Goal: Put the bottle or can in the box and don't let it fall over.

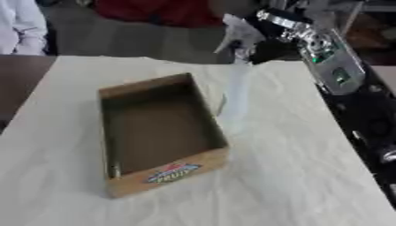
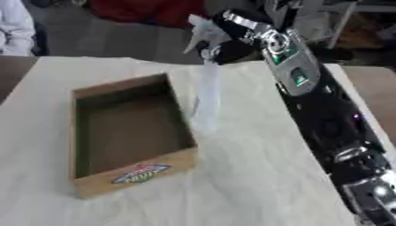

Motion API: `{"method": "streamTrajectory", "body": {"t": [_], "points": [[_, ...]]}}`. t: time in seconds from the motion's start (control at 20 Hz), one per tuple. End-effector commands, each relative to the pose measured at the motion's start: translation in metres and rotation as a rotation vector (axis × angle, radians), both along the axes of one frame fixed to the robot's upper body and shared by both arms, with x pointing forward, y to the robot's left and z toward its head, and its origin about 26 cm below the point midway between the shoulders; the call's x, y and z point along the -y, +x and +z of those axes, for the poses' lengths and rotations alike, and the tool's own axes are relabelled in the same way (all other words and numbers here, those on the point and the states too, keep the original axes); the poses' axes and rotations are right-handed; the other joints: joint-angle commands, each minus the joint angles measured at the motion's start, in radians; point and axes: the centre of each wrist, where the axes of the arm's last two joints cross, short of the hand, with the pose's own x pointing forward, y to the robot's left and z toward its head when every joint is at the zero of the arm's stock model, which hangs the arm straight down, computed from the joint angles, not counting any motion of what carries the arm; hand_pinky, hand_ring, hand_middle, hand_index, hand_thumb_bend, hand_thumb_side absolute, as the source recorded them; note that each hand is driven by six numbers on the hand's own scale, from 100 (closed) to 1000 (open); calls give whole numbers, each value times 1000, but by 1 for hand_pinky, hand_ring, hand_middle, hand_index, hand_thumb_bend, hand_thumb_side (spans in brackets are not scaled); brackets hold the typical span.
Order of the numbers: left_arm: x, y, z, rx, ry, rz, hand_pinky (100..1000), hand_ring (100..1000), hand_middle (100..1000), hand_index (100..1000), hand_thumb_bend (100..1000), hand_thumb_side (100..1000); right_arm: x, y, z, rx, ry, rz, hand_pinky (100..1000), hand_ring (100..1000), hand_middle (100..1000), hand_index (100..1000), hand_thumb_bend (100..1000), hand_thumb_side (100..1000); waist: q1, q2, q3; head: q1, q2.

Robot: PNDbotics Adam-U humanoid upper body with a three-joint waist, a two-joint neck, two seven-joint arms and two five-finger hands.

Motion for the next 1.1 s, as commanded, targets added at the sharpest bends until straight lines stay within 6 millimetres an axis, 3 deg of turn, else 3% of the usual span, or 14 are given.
{"method": "streamTrajectory", "body": {"t": [0.05, 0.25, 0.45, 1.1], "points": [[-1, -1, 5, 19, 15, -3, 640, 787, 737, 775, 269, 563, 2, -4, 17, 58, -32, -4, 522, 331, 312, 248, 100, 121, 3, -18, 0, -1, -4], [-1, -1, 5, 17, 17, -6, 641, 786, 732, 771, 266, 568, 3, -3, 17, 74, -35, -27, 436, 240, 210, 178, 100, 176, 3, -20, -1, -1, -3], [-1, -2, 5, 16, 18, -6, 642, 785, 727, 767, 263, 569, 2, -6, 20, 137, -27, -51, 352, 159, 150, 139, 100, 166, 4, -21, -1, -2, -2], [-1, -2, 5, 15, 23, -11, 644, 783, 719, 757, 259, 568, -1, -12, 28, 279, -59, -97, 337, 127, 100, 101, 100, 133, 5, -26, -1, -1, 1]]}}
